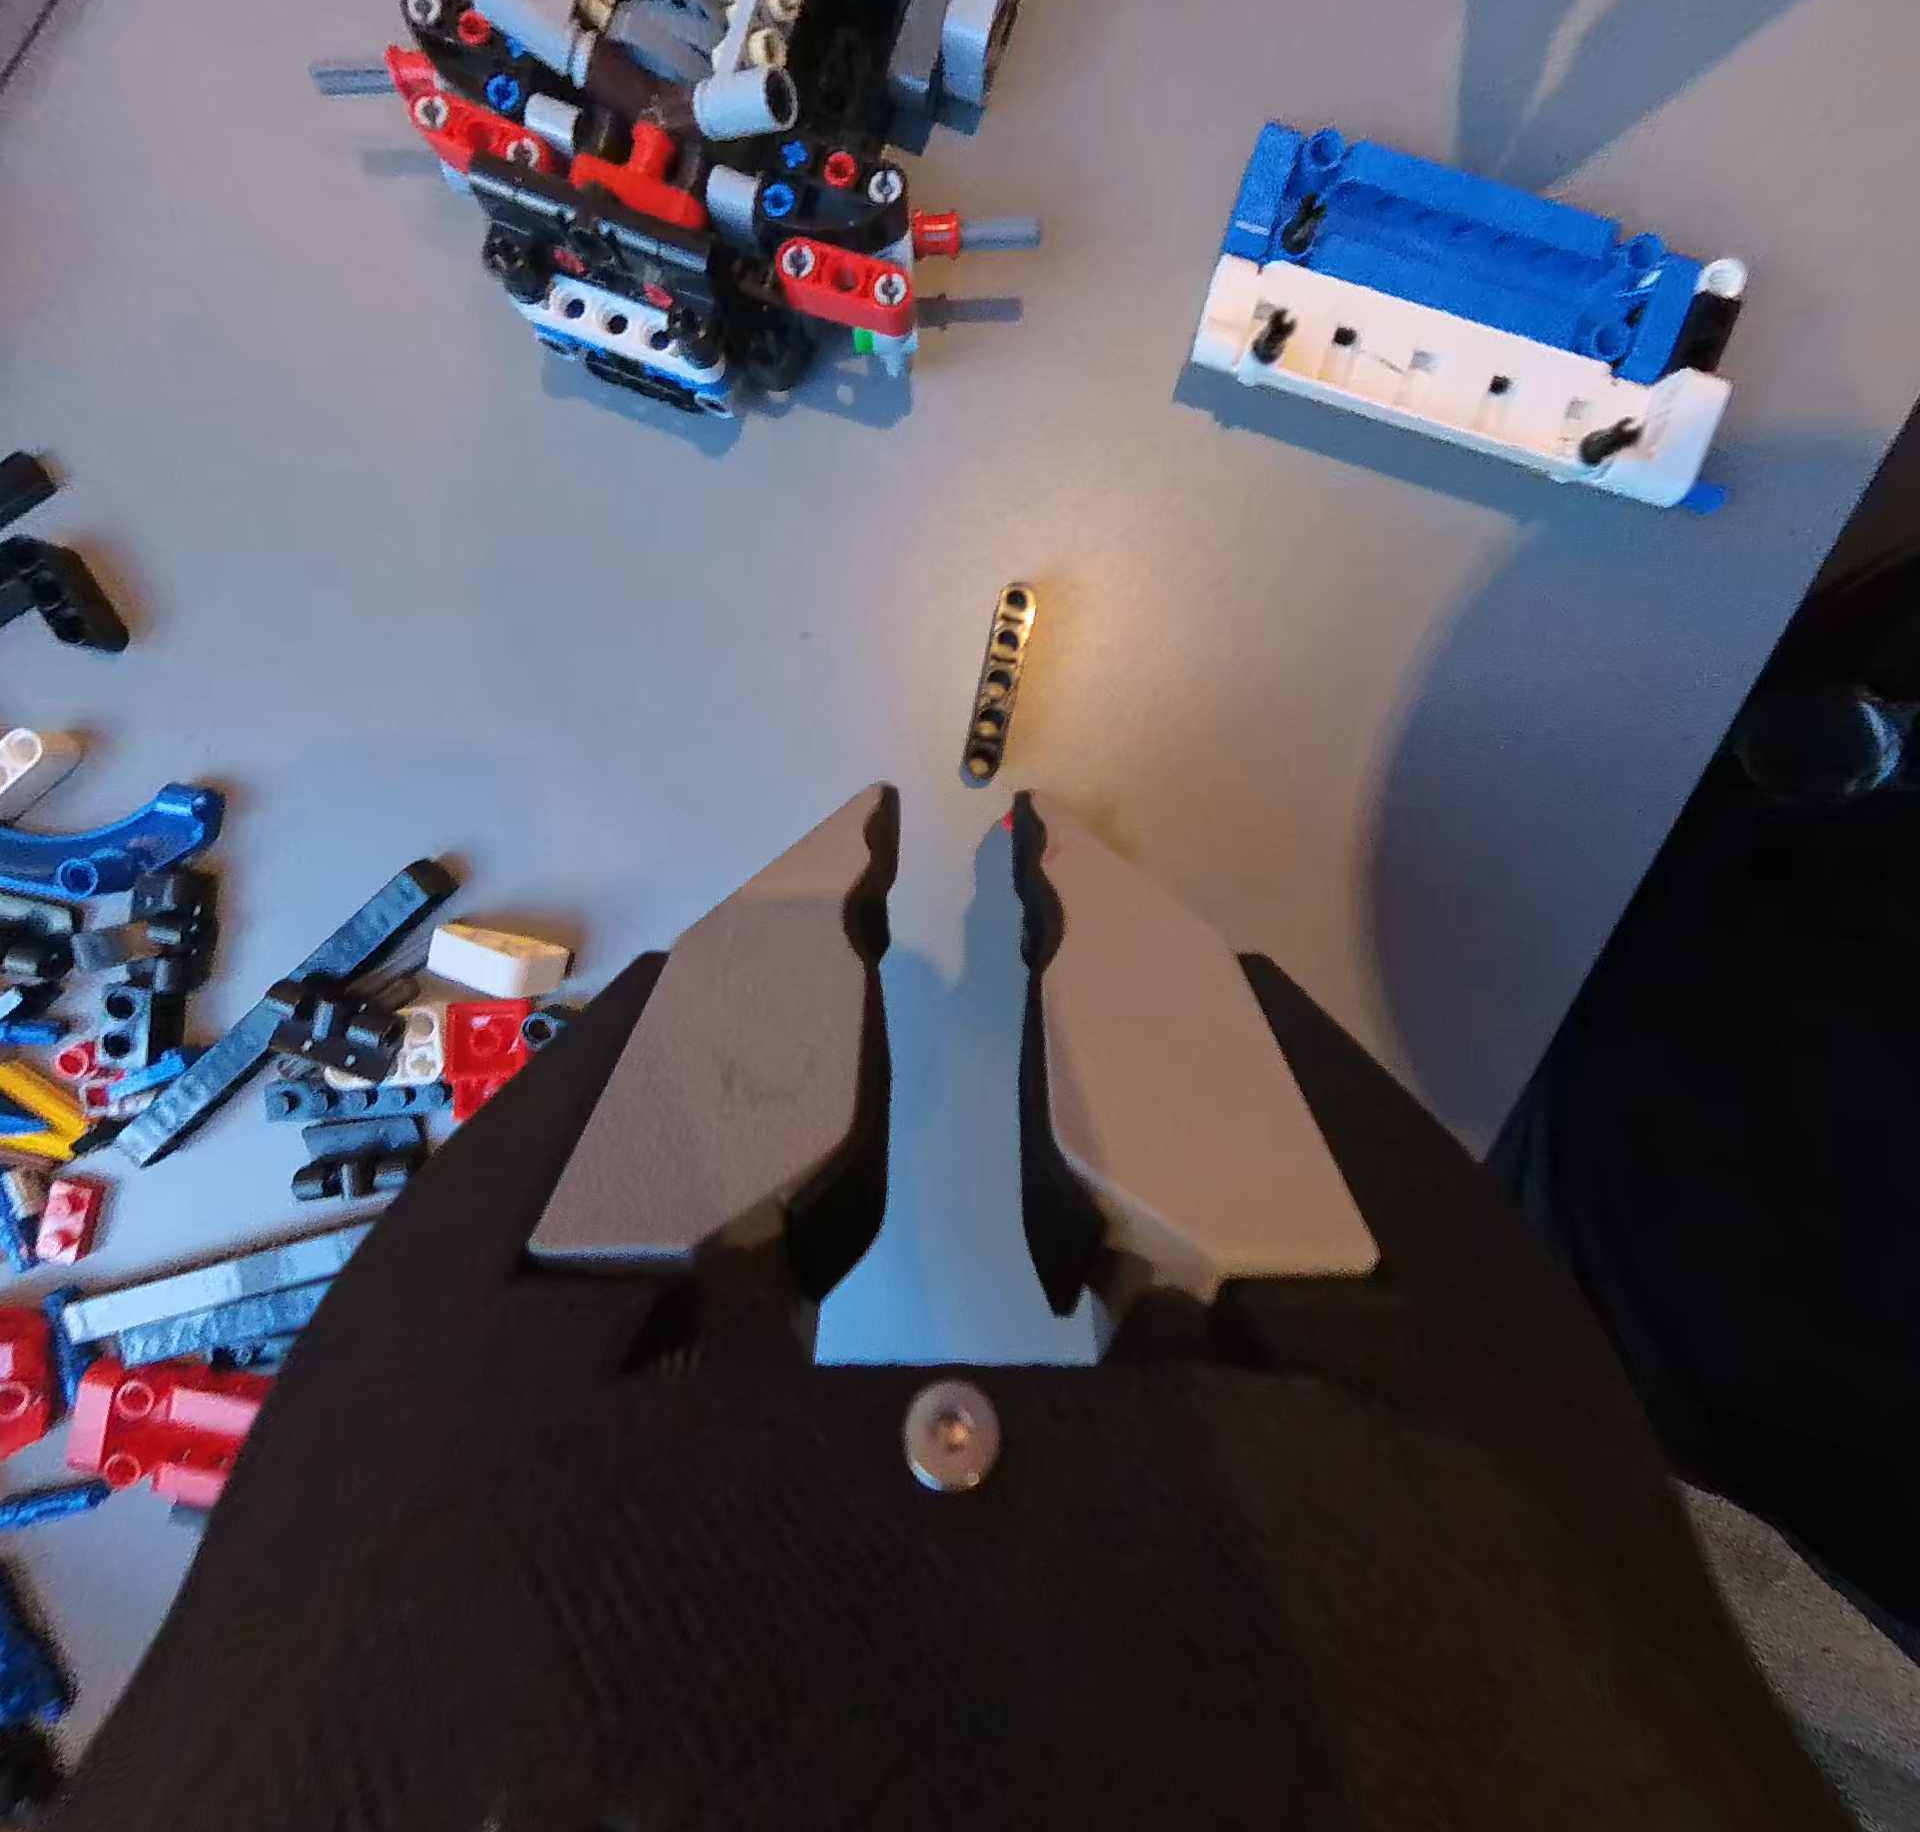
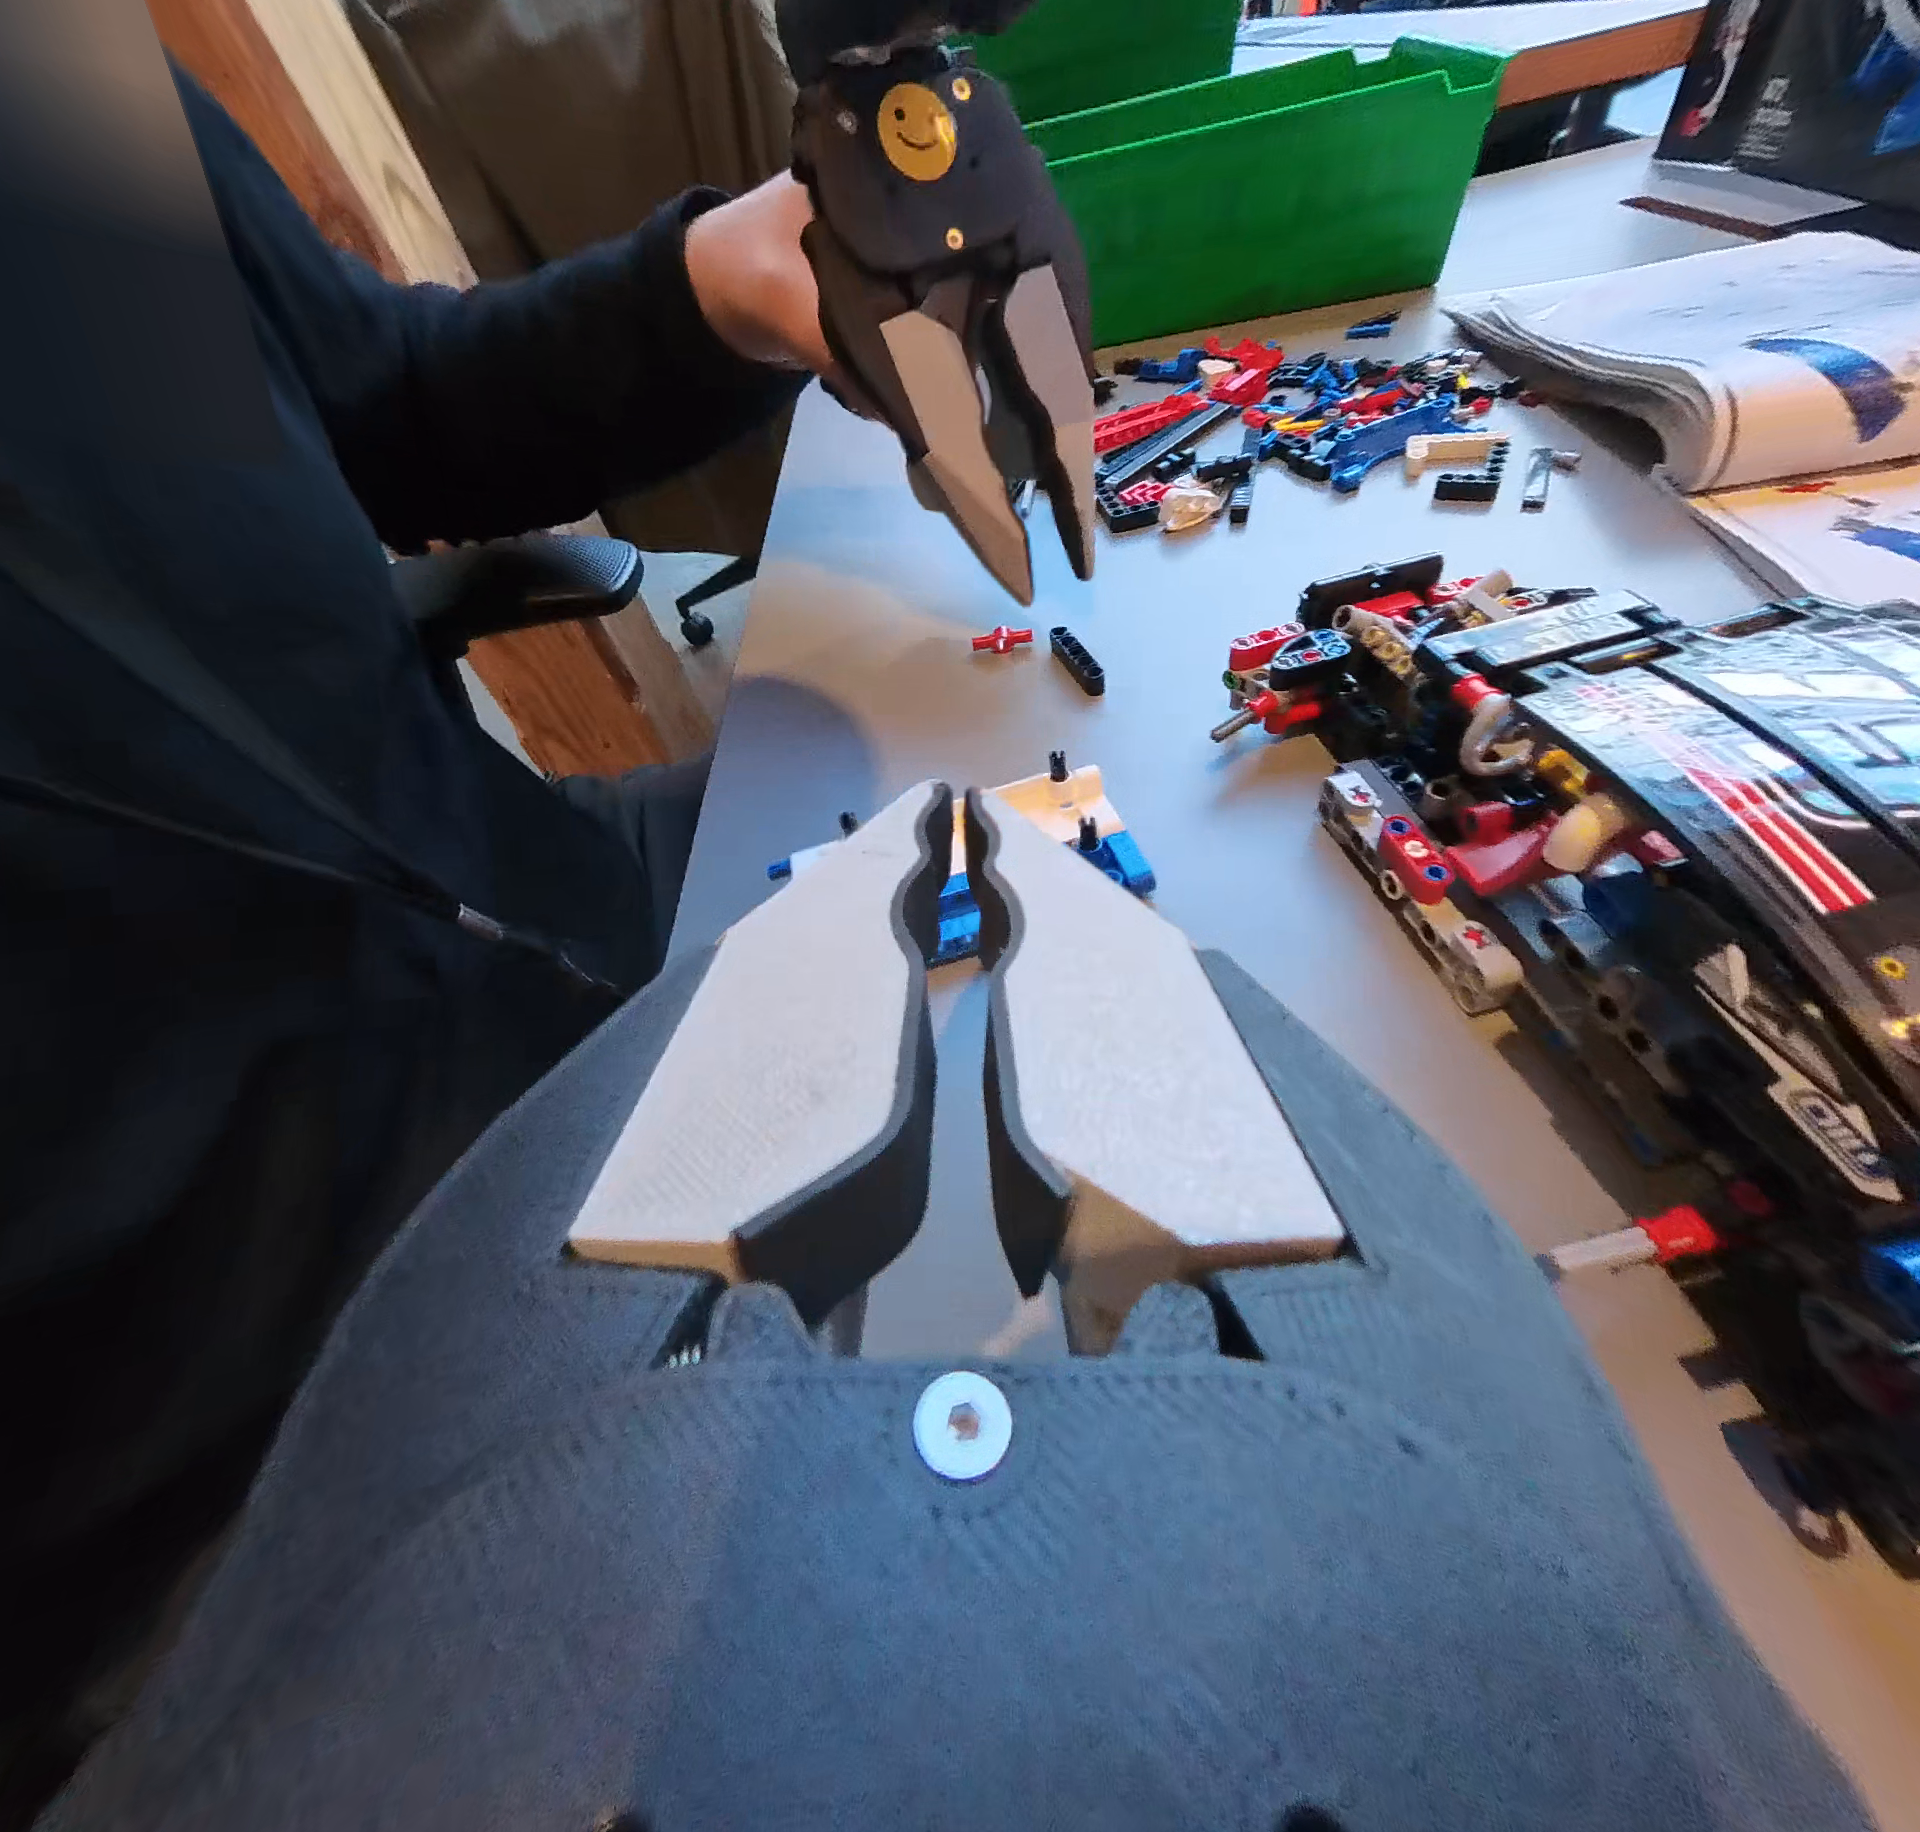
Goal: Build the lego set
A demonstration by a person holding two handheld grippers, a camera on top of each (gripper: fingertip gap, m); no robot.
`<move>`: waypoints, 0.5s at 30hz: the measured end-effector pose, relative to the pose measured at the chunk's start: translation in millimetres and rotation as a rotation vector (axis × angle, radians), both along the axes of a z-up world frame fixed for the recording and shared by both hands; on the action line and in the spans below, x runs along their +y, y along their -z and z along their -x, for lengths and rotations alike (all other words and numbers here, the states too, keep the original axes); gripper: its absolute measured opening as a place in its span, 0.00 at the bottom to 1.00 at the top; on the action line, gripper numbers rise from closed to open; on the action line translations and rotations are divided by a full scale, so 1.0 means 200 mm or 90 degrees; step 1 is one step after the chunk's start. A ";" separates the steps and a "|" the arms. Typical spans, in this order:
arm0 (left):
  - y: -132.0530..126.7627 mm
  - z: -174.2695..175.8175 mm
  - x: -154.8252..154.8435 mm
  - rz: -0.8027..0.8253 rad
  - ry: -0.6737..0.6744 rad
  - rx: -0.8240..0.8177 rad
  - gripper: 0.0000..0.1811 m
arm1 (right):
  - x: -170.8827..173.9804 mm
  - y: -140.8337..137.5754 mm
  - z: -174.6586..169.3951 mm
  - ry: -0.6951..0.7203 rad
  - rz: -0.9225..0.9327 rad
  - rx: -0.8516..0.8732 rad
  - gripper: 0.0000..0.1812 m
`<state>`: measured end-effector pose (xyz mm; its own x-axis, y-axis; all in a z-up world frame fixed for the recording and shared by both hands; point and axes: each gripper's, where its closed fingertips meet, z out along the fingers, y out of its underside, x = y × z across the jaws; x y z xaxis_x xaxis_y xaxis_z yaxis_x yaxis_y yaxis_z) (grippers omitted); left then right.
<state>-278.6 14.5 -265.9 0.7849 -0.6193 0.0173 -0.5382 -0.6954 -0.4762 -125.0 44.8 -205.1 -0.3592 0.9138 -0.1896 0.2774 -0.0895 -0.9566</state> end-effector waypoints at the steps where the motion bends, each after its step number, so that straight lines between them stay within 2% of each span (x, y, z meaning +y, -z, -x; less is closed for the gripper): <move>1: 0.00 -0.02 0.01 0.001 0.006 -0.010 0.10 | 0.00 0.00 0.00 0.001 -0.006 -0.001 0.00; 7: 0.08 -0.08 0.05 0.030 0.041 0.002 0.10 | -0.02 0.05 0.01 -0.008 -0.032 -0.029 0.00; 8: 0.08 -0.09 0.06 0.025 0.045 -0.003 0.04 | -0.01 0.04 0.00 -0.007 -0.031 -0.028 0.00; 9: 0.08 -0.10 0.06 0.028 0.050 -0.005 0.02 | -0.01 0.04 0.00 -0.005 -0.029 -0.024 0.00; 15: 0.07 -0.13 0.08 0.007 0.068 0.011 0.03 | 0.01 0.03 -0.01 0.003 -0.018 -0.018 0.00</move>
